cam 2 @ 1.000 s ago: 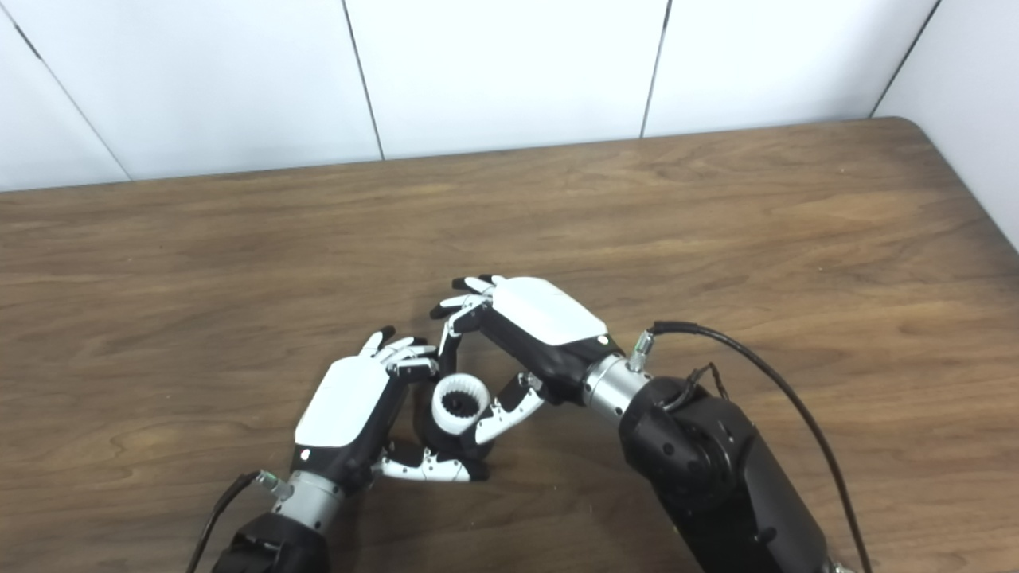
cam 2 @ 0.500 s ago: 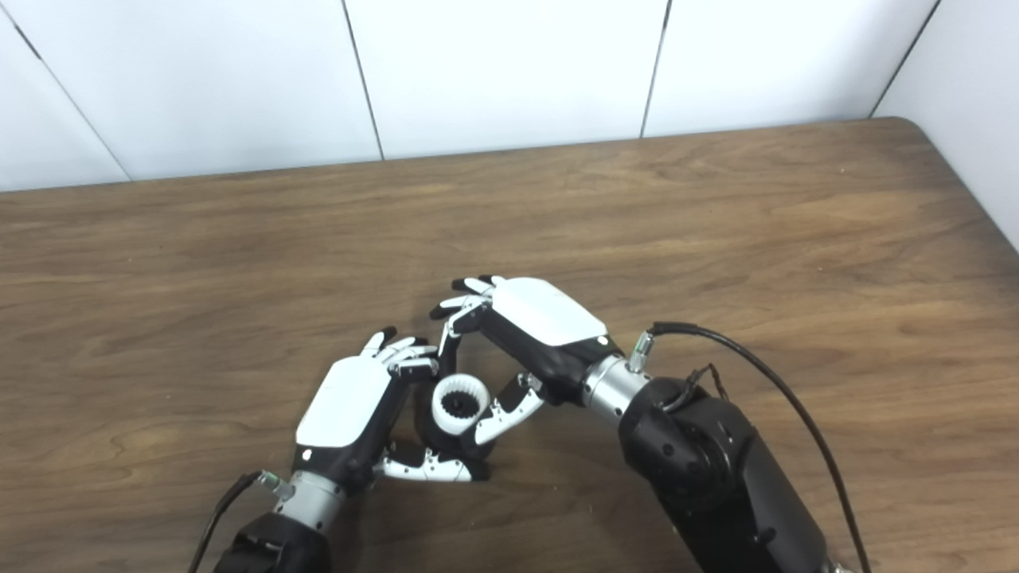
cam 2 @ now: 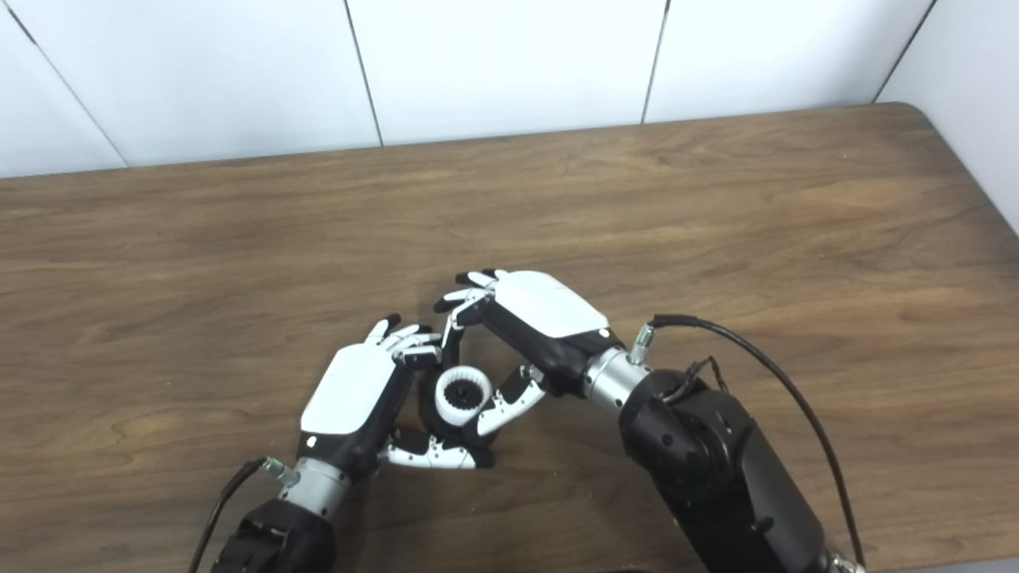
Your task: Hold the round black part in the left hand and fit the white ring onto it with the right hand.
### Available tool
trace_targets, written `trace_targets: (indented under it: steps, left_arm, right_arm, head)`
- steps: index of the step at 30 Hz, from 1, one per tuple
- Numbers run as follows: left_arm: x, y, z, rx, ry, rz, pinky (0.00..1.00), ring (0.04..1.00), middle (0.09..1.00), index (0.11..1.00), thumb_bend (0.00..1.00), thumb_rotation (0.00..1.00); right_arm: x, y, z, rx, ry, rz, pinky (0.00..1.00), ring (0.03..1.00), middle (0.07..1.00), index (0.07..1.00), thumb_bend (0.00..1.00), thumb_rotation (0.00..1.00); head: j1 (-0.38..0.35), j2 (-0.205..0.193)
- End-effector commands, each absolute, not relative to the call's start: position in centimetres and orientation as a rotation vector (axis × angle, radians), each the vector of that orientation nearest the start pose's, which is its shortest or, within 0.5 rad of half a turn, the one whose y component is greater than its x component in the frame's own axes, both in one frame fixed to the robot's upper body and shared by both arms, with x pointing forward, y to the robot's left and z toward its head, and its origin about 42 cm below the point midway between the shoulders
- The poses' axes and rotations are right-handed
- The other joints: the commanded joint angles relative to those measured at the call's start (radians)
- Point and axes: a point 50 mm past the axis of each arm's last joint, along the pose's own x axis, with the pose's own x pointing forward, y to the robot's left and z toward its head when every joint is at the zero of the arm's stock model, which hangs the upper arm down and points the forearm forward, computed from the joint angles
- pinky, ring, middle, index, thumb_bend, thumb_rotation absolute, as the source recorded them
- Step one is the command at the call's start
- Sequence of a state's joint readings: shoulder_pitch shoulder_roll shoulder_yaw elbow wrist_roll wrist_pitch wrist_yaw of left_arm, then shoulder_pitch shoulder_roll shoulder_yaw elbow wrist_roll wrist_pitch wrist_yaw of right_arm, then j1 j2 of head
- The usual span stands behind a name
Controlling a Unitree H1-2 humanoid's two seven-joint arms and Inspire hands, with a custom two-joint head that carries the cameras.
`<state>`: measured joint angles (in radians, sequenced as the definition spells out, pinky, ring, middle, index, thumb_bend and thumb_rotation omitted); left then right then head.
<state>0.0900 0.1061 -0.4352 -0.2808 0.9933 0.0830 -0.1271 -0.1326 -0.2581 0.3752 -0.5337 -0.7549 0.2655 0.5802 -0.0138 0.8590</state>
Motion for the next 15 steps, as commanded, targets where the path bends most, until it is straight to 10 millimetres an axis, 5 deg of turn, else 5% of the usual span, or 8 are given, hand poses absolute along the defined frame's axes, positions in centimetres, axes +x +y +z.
trace_targets:
  steps: [1,15]
  left_arm:
    - [23.12,12.47,14.05,1.032,-0.261,-0.364,0.99,0.867,0.786,0.484,0.52,0.05]
    - [23.14,12.35,14.17,1.042,-0.255,-0.362,0.98,0.87,0.787,0.485,0.52,0.05]
  right_arm:
    - [26.69,-15.57,23.15,-1.014,-0.315,0.594,1.0,0.958,0.84,0.482,0.52,0.13]
    - [26.63,-15.93,23.09,-1.027,-0.305,0.59,1.0,0.965,0.859,0.489,0.53,0.14]
  head:
    - [0.0,0.0]
    - [-0.001,-0.001]
